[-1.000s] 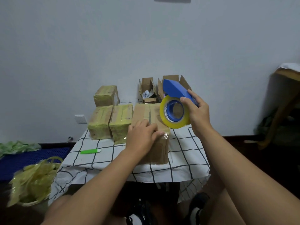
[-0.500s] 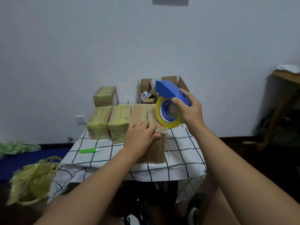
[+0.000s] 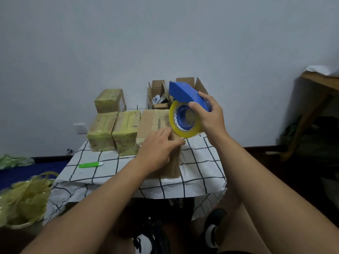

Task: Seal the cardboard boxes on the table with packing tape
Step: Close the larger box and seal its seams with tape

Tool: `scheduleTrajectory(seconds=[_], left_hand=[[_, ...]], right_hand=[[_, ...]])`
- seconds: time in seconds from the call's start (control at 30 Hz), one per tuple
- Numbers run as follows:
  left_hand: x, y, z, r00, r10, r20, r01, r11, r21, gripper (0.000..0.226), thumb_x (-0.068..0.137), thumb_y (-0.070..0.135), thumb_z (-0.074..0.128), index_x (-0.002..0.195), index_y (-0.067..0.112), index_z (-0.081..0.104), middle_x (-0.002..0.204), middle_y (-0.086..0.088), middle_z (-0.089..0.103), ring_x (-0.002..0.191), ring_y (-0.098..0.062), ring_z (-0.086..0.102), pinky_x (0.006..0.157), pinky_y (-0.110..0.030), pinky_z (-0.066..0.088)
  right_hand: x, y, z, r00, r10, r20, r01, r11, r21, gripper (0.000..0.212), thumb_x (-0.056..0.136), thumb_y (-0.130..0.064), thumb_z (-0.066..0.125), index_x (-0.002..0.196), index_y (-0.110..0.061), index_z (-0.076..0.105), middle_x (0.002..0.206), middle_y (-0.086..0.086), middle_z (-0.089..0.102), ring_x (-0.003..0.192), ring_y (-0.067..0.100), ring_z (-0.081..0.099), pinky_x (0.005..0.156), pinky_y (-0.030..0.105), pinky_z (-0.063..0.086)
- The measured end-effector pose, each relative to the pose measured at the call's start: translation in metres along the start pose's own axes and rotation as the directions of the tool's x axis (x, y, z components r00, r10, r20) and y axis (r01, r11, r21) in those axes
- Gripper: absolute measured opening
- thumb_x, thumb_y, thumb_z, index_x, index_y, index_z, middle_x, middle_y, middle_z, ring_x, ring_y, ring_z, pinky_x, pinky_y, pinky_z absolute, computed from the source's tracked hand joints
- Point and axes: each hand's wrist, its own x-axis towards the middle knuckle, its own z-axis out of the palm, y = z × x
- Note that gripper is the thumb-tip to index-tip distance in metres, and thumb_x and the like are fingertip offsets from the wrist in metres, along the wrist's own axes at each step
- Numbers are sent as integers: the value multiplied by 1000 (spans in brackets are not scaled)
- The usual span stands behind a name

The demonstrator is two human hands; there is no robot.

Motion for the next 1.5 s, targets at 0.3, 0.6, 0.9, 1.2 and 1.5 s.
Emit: scheduleTrajectory(seconds=[0.3,0.6,0.9,1.2,1.5], left_hand=[[8,4,-16,995,76,63,-77,997,8,18,88,24,64,104,31,64,91,1,34,83,-17,35,62,-32,25],[-5,-1,-5,998,-9,-61,-3,982,-186,30,86,24,71,115,26,65,92,0,53,85,-19,49,62,-29,35],[-3,1,2,998,-25,-64,12,980,-198,24,88,22,66,112,21,65,97,0,58,88,-22,54,64,-30,40],[-20,-32,0,948,-316,-37,284,893,-349,30,91,48,59,100,23,74,101,9,65,95,-13,57,77,-34,47],[-29,-34,3,972,-223,-70,190,928,-320,27,88,35,69,111,20,71,102,5,64,95,-18,56,76,-34,45]], right_hand=[[1,-3,4,999,-13,43,14,1000,-28,45,84,-32,77,127,-29,62,124,-8,60,110,11,61,90,28,56],[0,-4,4,999,-11,50,13,999,-46,46,83,-34,77,126,-29,63,126,-6,61,111,12,60,87,25,53],[-1,-6,2,998,-17,65,21,998,-57,47,83,-32,78,128,-28,63,124,-7,62,109,10,61,88,26,54],[-1,-6,5,997,-26,72,31,997,-70,46,86,-31,76,129,-28,61,125,-6,59,110,13,60,87,25,54],[-2,-4,6,996,-41,74,47,996,-76,48,84,-32,76,130,-26,61,125,-5,60,110,13,61,88,27,55]])
